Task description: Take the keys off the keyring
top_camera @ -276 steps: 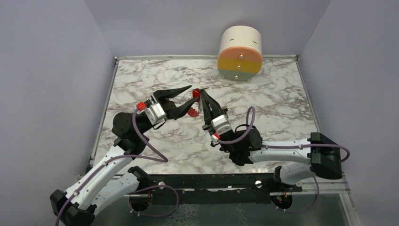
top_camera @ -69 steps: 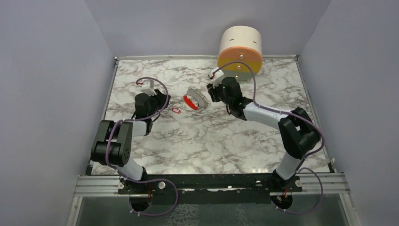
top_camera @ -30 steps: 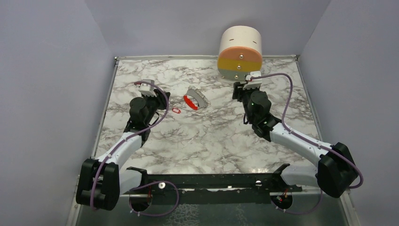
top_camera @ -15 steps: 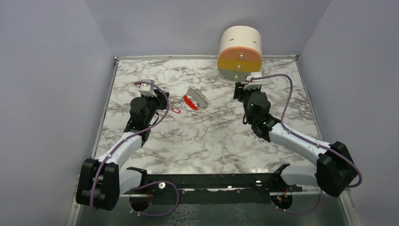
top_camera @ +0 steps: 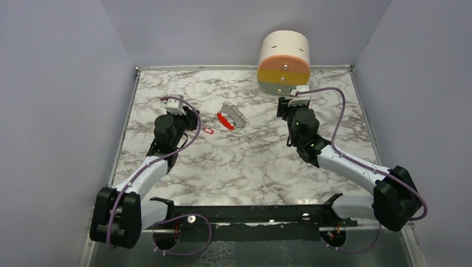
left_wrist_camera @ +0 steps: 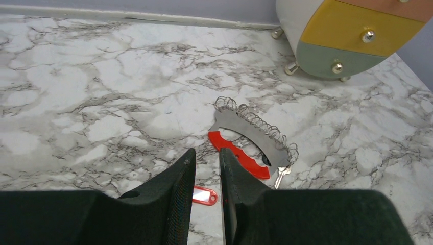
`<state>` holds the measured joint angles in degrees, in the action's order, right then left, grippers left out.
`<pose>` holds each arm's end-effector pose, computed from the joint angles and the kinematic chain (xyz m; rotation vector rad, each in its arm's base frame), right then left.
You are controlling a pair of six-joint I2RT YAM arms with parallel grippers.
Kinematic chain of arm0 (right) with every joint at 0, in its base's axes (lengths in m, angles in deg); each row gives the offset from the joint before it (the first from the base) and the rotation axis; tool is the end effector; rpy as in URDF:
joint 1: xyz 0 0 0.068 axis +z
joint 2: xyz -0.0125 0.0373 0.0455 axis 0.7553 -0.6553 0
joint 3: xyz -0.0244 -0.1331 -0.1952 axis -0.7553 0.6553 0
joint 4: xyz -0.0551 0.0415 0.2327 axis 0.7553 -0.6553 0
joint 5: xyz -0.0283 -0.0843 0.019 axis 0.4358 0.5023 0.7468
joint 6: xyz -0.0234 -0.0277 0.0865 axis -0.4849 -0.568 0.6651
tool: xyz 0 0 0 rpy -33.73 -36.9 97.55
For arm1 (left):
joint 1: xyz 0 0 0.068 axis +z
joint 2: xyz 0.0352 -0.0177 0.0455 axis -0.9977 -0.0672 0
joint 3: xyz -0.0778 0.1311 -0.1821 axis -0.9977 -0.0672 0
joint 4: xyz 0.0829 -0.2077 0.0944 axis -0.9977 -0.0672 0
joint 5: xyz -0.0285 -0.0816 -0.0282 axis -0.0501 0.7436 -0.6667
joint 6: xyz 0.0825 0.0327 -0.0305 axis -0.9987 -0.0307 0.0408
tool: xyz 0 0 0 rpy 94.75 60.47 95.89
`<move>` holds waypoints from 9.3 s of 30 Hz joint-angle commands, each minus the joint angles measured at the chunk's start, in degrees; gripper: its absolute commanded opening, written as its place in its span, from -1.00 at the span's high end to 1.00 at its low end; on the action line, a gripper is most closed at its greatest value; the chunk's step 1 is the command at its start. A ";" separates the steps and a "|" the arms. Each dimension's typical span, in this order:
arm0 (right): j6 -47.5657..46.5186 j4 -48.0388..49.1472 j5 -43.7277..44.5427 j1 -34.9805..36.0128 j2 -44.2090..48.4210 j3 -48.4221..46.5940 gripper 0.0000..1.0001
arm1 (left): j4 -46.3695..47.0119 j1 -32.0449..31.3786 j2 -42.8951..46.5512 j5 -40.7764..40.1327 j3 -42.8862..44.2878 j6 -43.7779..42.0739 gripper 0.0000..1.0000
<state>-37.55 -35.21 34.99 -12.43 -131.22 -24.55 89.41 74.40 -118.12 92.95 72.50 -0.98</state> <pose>0.2836 0.1499 0.2587 -0.0575 1.6206 -0.0213 0.2895 -0.0695 0.2210 -0.0048 1.6689 -0.4784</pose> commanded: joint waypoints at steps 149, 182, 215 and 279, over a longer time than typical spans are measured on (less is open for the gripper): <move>-5.85 9.79 3.92 -0.23 2.13 6.11 -0.16 | 0.29 -0.27 -4.46 -1.81 -0.83 -4.22 0.50; -4.08 55.72 -22.00 -20.59 -4.36 31.49 -0.83 | 16.05 -0.25 -7.51 -1.67 -8.74 -10.39 0.49; -5.86 66.19 -22.40 -20.71 -21.97 36.74 -0.91 | 35.40 -0.21 -17.21 4.29 -10.26 -11.74 0.48; -4.87 56.33 -20.83 -21.00 -23.08 33.18 -0.99 | 34.03 0.00 -18.12 3.52 -9.99 -11.23 0.47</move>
<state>-42.46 20.26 14.16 -33.48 -154.30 8.52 122.22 74.40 -136.24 96.47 62.51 -12.22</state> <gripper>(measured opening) 0.994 0.263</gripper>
